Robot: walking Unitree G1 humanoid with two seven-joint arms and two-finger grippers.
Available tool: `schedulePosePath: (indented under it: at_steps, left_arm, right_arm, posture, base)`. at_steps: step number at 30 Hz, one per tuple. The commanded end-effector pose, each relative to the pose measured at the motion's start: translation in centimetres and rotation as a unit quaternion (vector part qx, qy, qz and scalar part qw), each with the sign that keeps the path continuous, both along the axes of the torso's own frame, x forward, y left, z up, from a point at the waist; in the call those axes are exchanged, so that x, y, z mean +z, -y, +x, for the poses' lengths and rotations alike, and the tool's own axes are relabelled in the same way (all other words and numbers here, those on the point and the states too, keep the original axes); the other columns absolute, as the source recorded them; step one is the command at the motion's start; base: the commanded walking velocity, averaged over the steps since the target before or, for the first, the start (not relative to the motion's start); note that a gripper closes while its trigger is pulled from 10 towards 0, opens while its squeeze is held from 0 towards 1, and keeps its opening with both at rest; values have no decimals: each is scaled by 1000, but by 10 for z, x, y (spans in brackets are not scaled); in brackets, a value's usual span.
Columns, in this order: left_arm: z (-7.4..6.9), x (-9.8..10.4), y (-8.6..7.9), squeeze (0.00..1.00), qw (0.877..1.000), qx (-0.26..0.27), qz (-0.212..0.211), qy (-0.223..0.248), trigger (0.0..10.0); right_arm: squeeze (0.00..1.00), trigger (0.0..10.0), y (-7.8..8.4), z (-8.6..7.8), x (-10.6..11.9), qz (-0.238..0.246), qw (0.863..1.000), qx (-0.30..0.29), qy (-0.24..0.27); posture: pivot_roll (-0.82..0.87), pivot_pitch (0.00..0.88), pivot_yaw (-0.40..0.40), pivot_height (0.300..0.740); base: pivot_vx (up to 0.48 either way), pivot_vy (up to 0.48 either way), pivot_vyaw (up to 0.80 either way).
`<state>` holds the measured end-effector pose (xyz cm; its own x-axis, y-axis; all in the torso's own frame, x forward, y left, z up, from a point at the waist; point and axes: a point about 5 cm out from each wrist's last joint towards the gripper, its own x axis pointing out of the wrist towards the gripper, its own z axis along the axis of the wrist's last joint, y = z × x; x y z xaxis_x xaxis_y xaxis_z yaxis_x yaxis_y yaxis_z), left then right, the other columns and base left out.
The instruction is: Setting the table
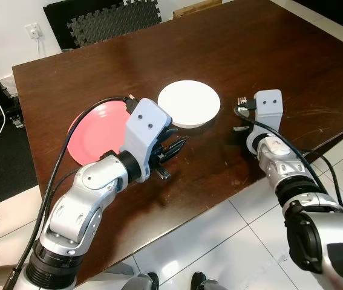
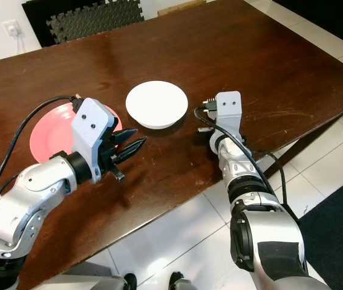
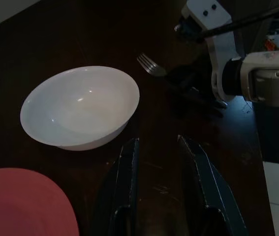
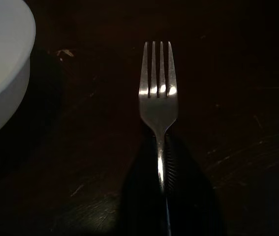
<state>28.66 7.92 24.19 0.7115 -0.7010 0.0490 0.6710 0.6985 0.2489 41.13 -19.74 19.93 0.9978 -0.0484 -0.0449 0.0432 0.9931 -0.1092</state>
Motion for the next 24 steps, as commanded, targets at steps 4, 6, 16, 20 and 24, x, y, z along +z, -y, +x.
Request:
schedulePosePath:
  at_steps: [4,6,16,20,24]
  left_arm:
    - [-4,-5,4,0,1000,-9,1,-11,10000]
    - [-4,-6,4,0,1000,-10,1,-13,10000]
    - [-5,-8,6,0,1000,-12,-2,-15,10000]
    - [-5,-7,-2,0,1000,4,-4,-11,10000]
    - [0,-5,-20,0,998,65,-19,-8,10000]
  right_arm:
    - [1000,10000,2,1,10,19,999,-11,41]
    - [1000,10000,2,1,20,28,997,-10,71]
    - [0,10000,2,-3,68,28,976,-50,209]
    - [0,10000,-16,-12,77,57,966,-22,251]
    - [0,10000,-37,-31,74,142,950,3,278]
  posture:
    - [239,210,128,740]
    - [235,210,129,740]
    - [212,197,126,740]
    - [196,193,123,740]
    - [181,185,109,740]
  base:
    - [0,0,0]
    - [0,0,0]
    - [0,0,0]
    - [0,0,0]
    - [0,0,0]
